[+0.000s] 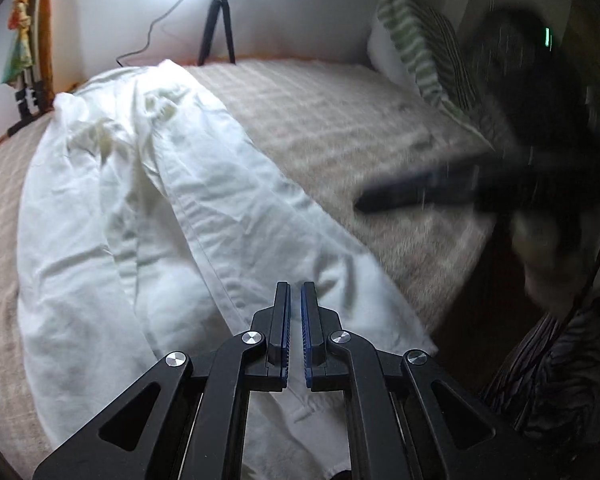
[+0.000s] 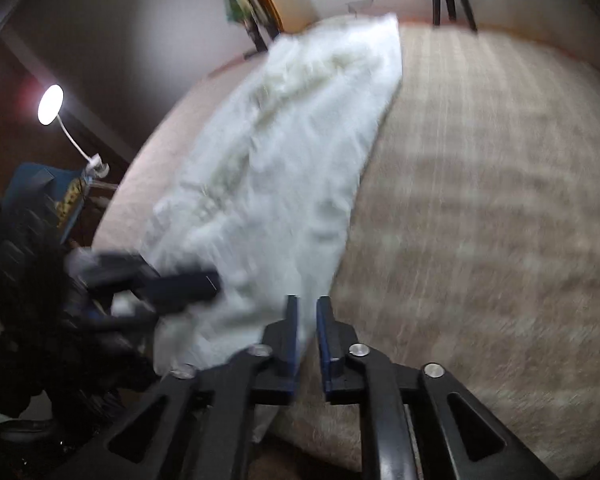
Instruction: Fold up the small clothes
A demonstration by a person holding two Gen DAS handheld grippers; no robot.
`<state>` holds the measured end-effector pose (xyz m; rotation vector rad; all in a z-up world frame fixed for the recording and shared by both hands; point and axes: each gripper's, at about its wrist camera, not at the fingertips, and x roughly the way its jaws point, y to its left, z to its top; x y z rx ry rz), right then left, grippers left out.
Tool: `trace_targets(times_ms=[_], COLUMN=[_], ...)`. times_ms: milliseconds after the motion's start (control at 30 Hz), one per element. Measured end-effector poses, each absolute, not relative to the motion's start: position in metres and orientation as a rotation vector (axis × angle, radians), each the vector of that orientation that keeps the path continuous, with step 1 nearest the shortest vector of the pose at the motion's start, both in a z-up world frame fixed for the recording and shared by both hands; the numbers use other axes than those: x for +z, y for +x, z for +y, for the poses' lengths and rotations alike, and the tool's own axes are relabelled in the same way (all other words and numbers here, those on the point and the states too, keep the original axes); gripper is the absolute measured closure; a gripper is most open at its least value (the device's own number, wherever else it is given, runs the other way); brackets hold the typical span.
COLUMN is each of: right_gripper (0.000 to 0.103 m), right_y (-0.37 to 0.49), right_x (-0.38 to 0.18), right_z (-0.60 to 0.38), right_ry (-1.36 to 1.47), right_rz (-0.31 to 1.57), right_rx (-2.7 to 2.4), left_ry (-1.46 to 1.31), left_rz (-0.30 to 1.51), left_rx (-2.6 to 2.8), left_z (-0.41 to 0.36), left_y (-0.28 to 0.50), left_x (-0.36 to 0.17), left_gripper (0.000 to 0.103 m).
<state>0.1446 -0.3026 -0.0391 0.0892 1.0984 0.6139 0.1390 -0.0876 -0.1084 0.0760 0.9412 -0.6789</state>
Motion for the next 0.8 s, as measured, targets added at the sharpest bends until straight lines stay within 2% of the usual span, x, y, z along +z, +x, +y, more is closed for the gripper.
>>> trace_targets(times_ms=[133,300,467,600,700,800], right_gripper=[0.082,0.091,0.091,0.093,0.093,0.093], right_y=[0.172,0.217,0.254,0.251,0.231,0.22], right_x=[-0.024,-0.039,-0.061,-0.081,-0.084,-0.082], right_z=[-0.291,-0.254,-0.243,-0.227,-0.22,-0.23], right_ry=[0.08,-0.054,-0.048,-0.154,-0.27,-0.245], right_rz=[0.995,0.978,1.009,1.066,1.034,1.051], right_rx=[0.615,0.627,0.65,0.67,0.689,0.685], left_ry=[0.094,0.11,0.109,0.101,0.099,0.09], left_rz=[0.926,0.889,0.906,0.946,0.952,0.952], left_rx=[-0.679,-0.7,-0.708,-0.725,-0.754,-0.764], left_z=[-0.088,-0.094,-0.096,-0.094,-0.09,-0.083], left_y=[0.137,0.141,0.156,0.156,0.146,0.133], left_x=[-0.105,-0.098,-0.105,-0.114,-0.117,-0.118], left_gripper=[0.099,0.099,0.099,0.099,0.099,0.099])
